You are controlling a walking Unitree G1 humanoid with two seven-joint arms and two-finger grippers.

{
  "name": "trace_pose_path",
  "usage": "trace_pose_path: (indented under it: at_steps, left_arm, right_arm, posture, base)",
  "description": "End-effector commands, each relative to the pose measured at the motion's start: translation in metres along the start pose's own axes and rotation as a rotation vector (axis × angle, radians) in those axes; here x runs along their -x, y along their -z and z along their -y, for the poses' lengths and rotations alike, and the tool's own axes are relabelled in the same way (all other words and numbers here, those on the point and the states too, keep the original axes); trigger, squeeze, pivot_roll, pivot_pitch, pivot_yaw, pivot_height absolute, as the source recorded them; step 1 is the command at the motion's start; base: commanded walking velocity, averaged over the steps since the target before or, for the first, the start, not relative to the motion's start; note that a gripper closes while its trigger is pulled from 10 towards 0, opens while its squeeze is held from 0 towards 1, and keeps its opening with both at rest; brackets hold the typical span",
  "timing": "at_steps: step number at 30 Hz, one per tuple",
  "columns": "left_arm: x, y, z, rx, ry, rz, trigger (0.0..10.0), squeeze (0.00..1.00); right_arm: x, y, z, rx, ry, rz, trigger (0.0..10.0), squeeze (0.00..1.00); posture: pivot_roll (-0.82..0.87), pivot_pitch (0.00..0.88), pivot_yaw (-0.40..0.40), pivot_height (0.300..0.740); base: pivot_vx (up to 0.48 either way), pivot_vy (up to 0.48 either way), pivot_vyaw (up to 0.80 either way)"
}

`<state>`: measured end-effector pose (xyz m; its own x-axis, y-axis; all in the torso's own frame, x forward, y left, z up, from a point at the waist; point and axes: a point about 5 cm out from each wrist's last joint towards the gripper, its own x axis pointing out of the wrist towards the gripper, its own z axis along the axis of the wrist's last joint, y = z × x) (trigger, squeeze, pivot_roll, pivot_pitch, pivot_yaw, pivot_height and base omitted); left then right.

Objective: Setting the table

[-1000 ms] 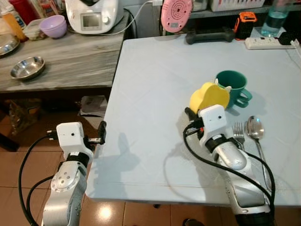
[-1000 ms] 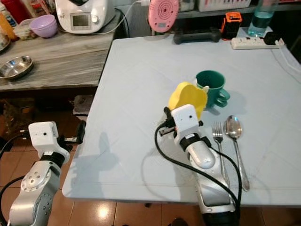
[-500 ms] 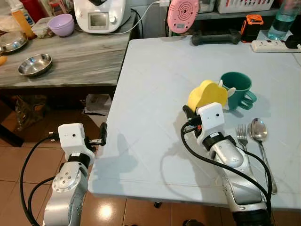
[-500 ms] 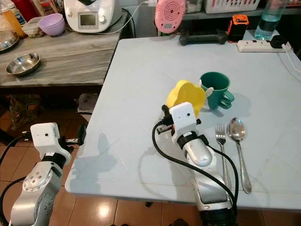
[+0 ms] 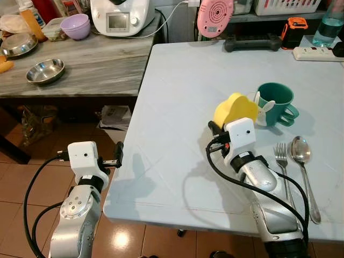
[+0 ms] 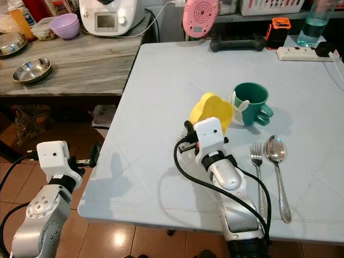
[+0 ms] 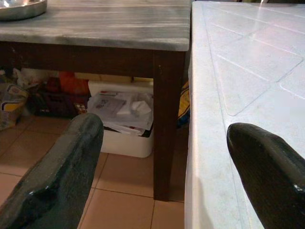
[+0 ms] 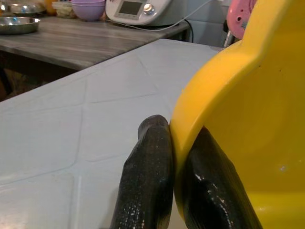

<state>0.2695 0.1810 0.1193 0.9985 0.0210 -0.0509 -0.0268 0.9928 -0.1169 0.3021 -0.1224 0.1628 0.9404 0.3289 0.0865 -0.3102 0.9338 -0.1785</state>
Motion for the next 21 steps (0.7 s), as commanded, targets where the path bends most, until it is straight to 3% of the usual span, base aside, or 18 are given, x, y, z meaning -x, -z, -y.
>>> trace_pose_path:
  at_steps: [1, 21]
  left_arm:
    - [0.0005, -0.0031, -0.0051, -0.006, -0.013, 0.002, 10.0, 0.0]
    - [0.0026, -0.0022, -0.0017, 0.0, 0.004, -0.01, 10.0, 0.0]
  right_arm:
    - [-0.0015, 0.0001, -0.0011, -0.019, -0.001, -0.003, 10.0, 0.0]
    - [0.0002, 0.0039, 0.0046, -0.022, 0.017, -0.017, 10.0, 0.0]
  posture:
    - [-0.24, 0.134, 0.135, 0.74]
    - [-0.24, 0.143, 0.137, 0.74]
  base:
    - [-0.262, 0.0, 0.0]
    - [-0.267, 0.0, 0.0]
